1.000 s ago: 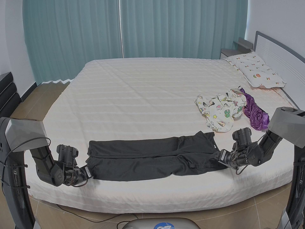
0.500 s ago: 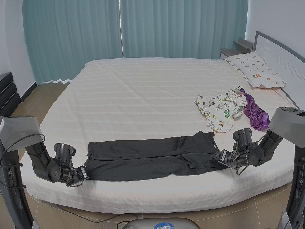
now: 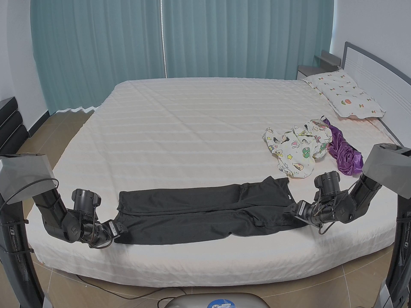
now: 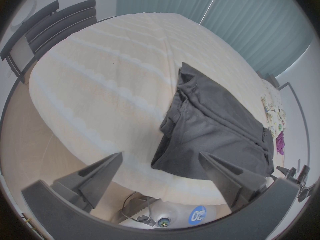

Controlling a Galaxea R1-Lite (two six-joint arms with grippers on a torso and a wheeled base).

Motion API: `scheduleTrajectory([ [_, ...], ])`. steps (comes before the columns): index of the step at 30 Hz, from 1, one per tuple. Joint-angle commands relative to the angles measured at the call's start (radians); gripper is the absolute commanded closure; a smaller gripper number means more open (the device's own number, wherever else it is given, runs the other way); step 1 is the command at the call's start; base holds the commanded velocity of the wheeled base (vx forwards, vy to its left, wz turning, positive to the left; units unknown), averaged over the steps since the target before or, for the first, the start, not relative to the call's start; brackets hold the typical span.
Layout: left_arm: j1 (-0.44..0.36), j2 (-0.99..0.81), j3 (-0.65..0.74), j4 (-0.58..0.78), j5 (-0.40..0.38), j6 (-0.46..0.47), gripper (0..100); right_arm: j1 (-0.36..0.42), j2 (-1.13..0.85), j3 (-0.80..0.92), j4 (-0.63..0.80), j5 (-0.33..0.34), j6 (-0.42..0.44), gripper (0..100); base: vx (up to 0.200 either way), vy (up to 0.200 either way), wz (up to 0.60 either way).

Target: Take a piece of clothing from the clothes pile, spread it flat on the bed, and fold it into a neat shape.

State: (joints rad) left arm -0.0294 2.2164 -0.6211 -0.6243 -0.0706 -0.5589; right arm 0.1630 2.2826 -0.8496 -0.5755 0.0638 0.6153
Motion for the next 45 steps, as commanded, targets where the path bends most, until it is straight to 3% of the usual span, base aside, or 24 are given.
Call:
scheduleTrajectory([
  [1,0.019,-0.038,-0.012,-0.002,-0.067,-0.036,0,-0.003,-0.021,-0.006,0.000,0.001,0.006,0,0.000,0.000,0.00],
  [4,0.028,-0.050,-0.032,0.003,-0.144,-0.079,0,-0.007,-0.031,-0.006,0.000,0.001,0.006,0,0.000,0.000,0.00],
  [10,0.029,-0.040,-0.062,-0.002,-0.140,-0.084,0,-0.011,-0.031,-0.006,0.000,-0.002,0.004,0,0.000,0.000,0.00],
  [16,0.051,-0.038,-0.123,-0.003,-0.130,-0.236,0,-0.013,-0.040,-0.009,-0.006,-0.025,0.009,0,0.000,0.000,0.00],
  [25,0.065,-0.038,-0.129,-0.020,-0.141,-0.234,0,-0.011,-0.032,0.001,-0.027,-0.025,0.006,0,0.000,0.000,0.00],
  [32,0.072,-0.024,-0.115,-0.068,-0.147,-0.234,0,-0.005,-0.026,0.003,-0.027,-0.027,0.003,0,0.200,0.000,0.00],
  [39,0.028,0.011,-0.147,-0.068,-0.144,-0.228,0,-0.002,-0.014,0.000,-0.026,-0.027,-0.002,0,0.143,0.000,0.00],
  [45,0.011,0.052,-0.126,-0.068,-0.103,-0.098,0,0.012,-0.003,0.003,-0.026,-0.029,-0.002,0,0.000,0.000,0.00],
])
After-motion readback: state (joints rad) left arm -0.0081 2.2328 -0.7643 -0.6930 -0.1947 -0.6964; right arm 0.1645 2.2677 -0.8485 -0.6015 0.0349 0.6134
